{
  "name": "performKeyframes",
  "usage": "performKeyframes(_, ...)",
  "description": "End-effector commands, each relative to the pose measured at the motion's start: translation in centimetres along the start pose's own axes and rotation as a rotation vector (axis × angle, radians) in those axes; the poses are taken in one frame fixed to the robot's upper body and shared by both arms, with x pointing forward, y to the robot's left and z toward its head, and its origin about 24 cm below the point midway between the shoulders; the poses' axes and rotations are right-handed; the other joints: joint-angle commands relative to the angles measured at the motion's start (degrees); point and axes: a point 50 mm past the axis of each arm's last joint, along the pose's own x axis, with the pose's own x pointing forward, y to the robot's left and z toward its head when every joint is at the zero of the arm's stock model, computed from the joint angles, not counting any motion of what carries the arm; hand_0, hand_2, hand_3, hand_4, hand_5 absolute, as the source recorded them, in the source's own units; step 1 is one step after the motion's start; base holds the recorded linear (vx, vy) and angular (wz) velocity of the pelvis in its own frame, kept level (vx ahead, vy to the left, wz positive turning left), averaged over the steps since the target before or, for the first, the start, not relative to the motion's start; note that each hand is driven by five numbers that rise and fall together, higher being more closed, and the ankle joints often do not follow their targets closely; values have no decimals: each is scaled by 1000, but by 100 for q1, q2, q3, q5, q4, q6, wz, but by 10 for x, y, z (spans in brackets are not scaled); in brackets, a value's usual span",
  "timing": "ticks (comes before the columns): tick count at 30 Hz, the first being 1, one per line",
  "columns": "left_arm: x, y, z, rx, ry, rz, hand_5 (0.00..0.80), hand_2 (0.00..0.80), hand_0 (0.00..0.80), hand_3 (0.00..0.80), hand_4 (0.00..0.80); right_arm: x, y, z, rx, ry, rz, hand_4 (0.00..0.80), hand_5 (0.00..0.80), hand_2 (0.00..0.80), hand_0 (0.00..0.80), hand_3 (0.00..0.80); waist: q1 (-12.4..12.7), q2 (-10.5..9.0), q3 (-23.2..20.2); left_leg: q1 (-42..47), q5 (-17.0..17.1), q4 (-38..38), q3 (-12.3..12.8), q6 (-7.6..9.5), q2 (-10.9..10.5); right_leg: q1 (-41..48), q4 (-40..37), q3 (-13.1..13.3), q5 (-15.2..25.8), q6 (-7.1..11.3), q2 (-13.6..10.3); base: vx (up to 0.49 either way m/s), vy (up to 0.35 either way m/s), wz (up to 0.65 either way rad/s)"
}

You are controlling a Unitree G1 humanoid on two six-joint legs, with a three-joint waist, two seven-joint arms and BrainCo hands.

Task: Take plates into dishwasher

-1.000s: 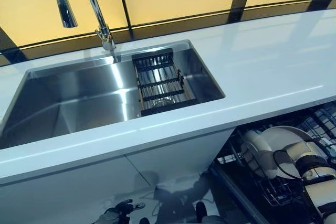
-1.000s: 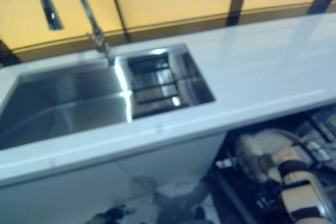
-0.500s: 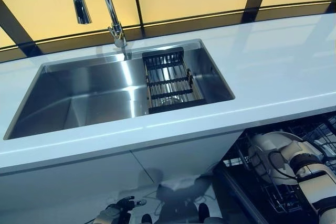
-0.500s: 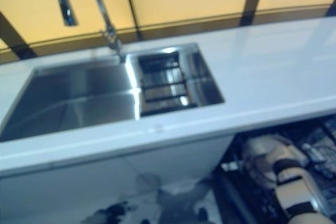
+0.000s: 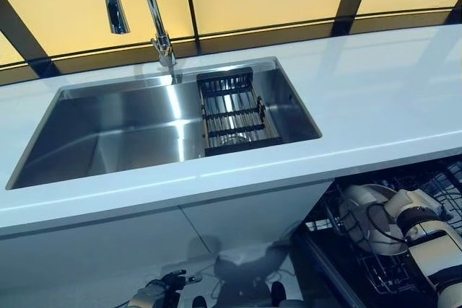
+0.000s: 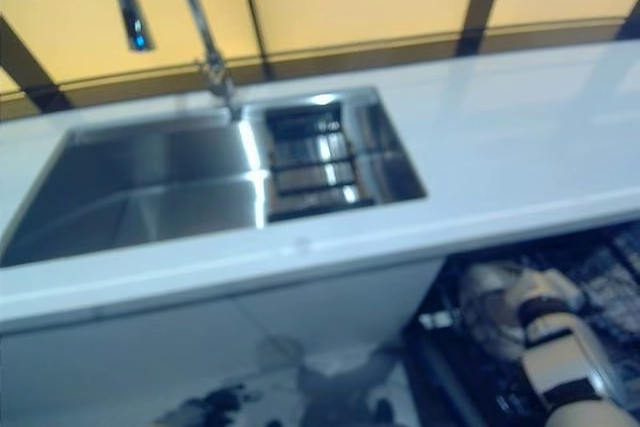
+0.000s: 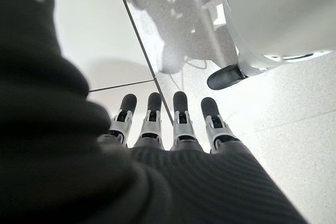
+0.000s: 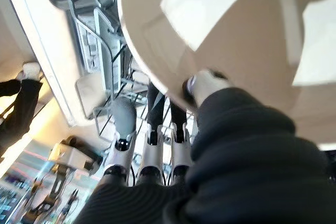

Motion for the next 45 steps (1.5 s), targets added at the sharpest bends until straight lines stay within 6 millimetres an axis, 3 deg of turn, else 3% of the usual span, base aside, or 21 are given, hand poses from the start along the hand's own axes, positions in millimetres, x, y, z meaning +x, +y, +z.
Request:
performKeyframes(1, 0, 21, 19, 135, -14, 54, 0, 0, 0, 0, 0, -7, -23, 15, 10, -29, -92, 0, 0, 0, 0, 0, 146, -370, 21, 58, -46, -12, -300, 120, 94, 29, 17, -113, 13, 360, -400, 0, 0, 0)
performKeyframes(9, 0, 21, 19, 148, -16, 51, 0, 0, 0, 0, 0, -10, -35, 16, 42, -20, -132, 0, 0, 0, 0, 0, 139, -410, 34, 77, -54, -12, -289, 130, 83, 40, 17, -77, 20, 360, -391, 0, 0, 0)
performKeyframes(19, 0, 23, 15, 158, -4, 49, 0, 0, 0, 0, 0, -9, -66, 4, 59, 26, -128, 0, 0, 0, 0, 0, 137, -515, -23, 127, -63, -12, -257, 124, 100, 77, 17, -59, 15, 368, -381, 0, 0, 0)
performKeyframes(25, -1, 27, 16, 159, 0, 59, 0, 0, 0, 0, 0, -15, -101, -4, 121, 44, -156, 0, 0, 0, 0, 0, 108, -595, -37, 148, -53, -12, -241, 103, 115, 90, 17, -31, 32, 380, -366, 0, 0, 0)
performKeyframes(29, -2, 31, 15, 135, 2, 79, 0, 0, 0, 0, 0, -39, -151, -6, 160, 47, -212, 0, 0, 0, 0, 0, -18, -700, -61, 159, -42, -12, -176, 72, 130, 77, 17, 71, 47, 382, -328, -8, 18, -4)
performKeyframes(31, -2, 31, 16, 126, 0, 83, 0, 0, 0, 0, 0, -45, -162, -7, 167, 49, -231, 0, 0, 0, 0, 0, -50, -719, -68, 163, -39, -12, -153, 67, 132, 71, 17, 98, 55, 383, -320, -3, 29, -8)
performKeyframes(33, -2, 32, 14, 101, -2, 91, 0, 0, 0, 0, 0, -59, -188, -14, 169, 74, -267, 0, 0, 0, 0, 0, -129, -769, -105, 185, -45, -12, -82, 60, 137, 54, 17, 170, 63, 386, -297, 11, 54, -12)
performKeyframes(36, -2, 33, 11, 74, -2, 100, 0, 0, 0, 0, 0, -64, -206, -30, 177, 107, -277, 0, 0, 0, 0, 0, -195, -813, -153, 202, -48, -12, -16, 60, 146, 49, 17, 232, 59, 378, -275, 13, 41, -10)
performKeyframes(45, -3, 36, 8, 19, -12, 127, 0, 0, 0, 0, 0, -43, -215, -81, 217, 145, -342, 0, 0, 0, 0, 0, -282, -832, -153, 253, -87, -12, 102, 119, 109, 102, 28, 173, 49, 375, -330, -19, 34, -4)
